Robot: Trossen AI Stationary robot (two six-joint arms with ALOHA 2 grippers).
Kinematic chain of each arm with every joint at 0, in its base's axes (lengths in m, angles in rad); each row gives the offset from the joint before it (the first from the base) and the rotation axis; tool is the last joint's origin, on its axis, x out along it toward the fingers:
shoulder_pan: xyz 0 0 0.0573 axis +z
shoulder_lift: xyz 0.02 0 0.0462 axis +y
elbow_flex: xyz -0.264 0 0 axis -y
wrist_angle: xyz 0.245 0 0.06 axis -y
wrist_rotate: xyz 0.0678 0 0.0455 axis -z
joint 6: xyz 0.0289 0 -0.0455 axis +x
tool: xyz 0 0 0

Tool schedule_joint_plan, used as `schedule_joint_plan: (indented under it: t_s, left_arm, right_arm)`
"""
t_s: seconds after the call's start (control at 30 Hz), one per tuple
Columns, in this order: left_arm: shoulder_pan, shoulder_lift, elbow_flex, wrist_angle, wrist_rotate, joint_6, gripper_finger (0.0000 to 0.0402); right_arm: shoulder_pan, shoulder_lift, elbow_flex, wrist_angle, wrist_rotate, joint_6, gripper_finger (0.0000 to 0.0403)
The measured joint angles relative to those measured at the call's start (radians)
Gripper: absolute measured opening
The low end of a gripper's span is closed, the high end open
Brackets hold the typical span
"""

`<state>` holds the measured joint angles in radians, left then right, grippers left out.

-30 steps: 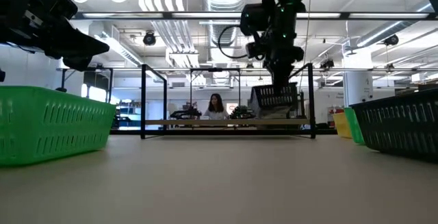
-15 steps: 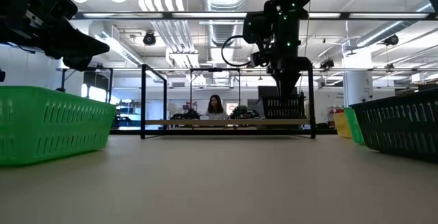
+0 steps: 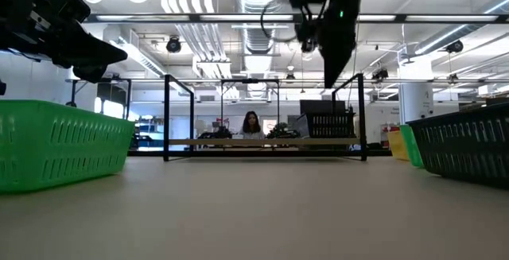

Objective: Stack baskets on shelf by color
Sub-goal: Put the bottom left green bin on the shelf

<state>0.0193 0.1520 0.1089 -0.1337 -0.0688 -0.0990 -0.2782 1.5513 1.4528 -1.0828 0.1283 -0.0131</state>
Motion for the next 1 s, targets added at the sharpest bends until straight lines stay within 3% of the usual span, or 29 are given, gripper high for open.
schedule_joint_plan:
  t_s: [0.4, 0.63, 0.77, 1.0]
  left_arm:
    - [0.0, 0.0, 0.001, -0.002, 0.014, -0.022, 0.0]
    - [0.0, 0.025, 0.03, -0.008, 0.107, -0.376, 0.0]
    - [-0.002, 0.104, 0.09, -0.026, 0.209, -0.418, 0.0]
    - [-0.003, 0.331, 0.237, -0.148, 0.196, -0.304, 0.0]
  right_arm:
    - [0.54, -0.104, -0.066, -0.028, -0.029, 0.7, 0.0132]
    - [0.748, -0.092, -0.129, -0.026, -0.017, 1.12, 0.0158]
    - [0.806, -0.067, -0.142, -0.028, -0.015, 1.226, 0.0169]
    - [0.823, -0.056, -0.154, -0.035, 0.026, 1.188, 0.0176]
